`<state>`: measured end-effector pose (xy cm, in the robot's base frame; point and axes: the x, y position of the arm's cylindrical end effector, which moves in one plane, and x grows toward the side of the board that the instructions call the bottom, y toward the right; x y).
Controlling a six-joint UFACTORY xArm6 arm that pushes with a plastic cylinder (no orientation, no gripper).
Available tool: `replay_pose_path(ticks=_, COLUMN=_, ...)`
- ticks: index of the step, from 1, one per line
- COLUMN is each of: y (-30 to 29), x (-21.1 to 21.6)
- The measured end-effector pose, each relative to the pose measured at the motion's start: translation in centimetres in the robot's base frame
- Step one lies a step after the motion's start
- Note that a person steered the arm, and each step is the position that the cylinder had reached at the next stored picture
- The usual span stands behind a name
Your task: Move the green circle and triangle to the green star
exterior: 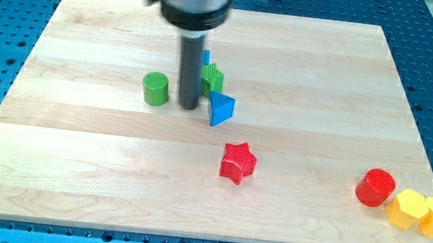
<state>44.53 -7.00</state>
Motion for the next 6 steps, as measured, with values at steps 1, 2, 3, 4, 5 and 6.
replay_pose_path(ticks=1, y=-5.6, x=2.4)
replay_pose_path(ticks=2, y=-4.1, x=-1.9)
replay_pose_path(ticks=3, y=0.1, x=-2.7)
replay_pose_path(ticks=4, y=-0.4, x=3.7)
replay_pose_path(ticks=5, y=5.9, x=4.5)
replay_pose_path(ticks=6, y=8.5, x=2.8)
